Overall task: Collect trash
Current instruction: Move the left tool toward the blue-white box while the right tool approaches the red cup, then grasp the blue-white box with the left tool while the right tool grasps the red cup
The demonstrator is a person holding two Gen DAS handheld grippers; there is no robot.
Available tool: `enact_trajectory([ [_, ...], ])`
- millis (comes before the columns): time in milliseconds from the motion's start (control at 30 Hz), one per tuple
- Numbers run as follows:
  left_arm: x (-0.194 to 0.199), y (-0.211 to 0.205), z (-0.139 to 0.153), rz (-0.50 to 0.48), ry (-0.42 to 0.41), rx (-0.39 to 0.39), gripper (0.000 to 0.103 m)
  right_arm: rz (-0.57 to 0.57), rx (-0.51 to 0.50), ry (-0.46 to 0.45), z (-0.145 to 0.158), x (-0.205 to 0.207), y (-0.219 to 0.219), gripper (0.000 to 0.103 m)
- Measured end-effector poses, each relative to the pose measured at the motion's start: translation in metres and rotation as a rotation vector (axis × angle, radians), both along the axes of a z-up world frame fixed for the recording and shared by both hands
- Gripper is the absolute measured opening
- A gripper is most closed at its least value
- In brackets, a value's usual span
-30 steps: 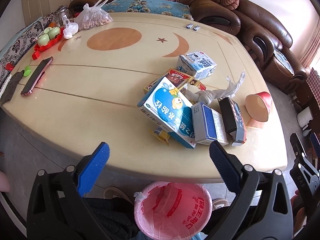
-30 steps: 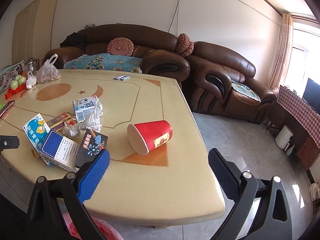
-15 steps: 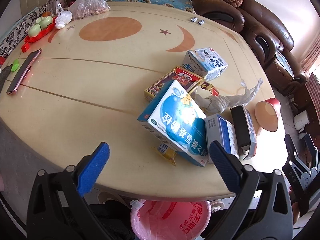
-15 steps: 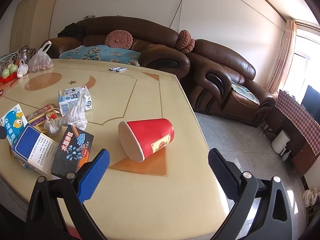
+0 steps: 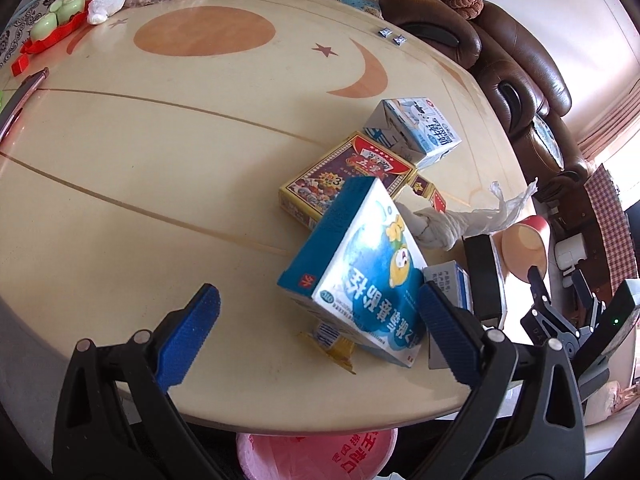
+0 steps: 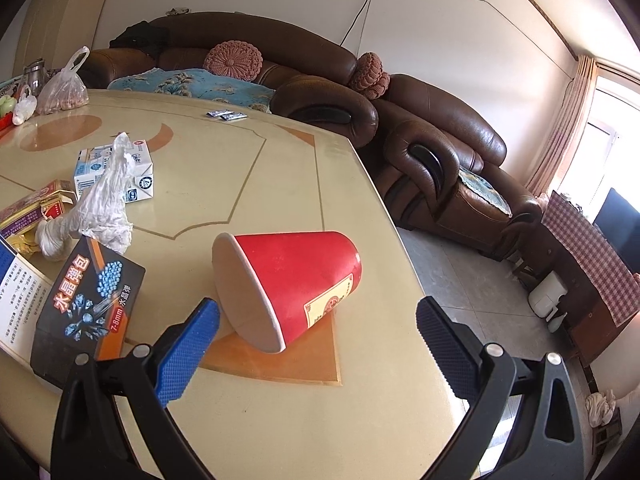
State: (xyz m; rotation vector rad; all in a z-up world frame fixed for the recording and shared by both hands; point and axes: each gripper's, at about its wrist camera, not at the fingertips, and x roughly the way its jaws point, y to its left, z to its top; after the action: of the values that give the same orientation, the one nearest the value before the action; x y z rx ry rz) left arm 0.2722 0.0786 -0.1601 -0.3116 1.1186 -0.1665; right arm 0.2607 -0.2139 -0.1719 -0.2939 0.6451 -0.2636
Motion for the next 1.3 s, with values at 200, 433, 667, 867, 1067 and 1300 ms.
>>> enact_trajectory([
  [200,0.007,0.000,-0.001,-0.011,-0.009,-0.054,0.075,-0.009,-0.026,-0.013,-0.003,0.006,0.002,0.095],
  [433,0.007,-0.004,0.001,-0.030,-0.028,-0.071,0.067,-0.019,0.001,0.014,-0.007,0.012,-0.007,0.077],
  [667,0.008,-0.005,0.004,-0.041,-0.030,-0.099,0.053,-0.042,0.029,0.029,-0.012,0.015,-0.017,0.055],
  [867,0.004,-0.005,0.008,-0.043,-0.049,-0.104,0.046,-0.059,0.045,0.035,-0.012,0.018,-0.027,0.036],
  [1067,0.003,-0.001,0.008,-0.023,-0.041,-0.139,0.043,-0.067,0.095,0.039,-0.012,0.018,-0.039,0.013],
  [1300,-0.004,-0.007,0.017,-0.024,-0.090,-0.118,0.036,-0.067,0.061,0.003,-0.003,0.013,-0.038,0.009],
])
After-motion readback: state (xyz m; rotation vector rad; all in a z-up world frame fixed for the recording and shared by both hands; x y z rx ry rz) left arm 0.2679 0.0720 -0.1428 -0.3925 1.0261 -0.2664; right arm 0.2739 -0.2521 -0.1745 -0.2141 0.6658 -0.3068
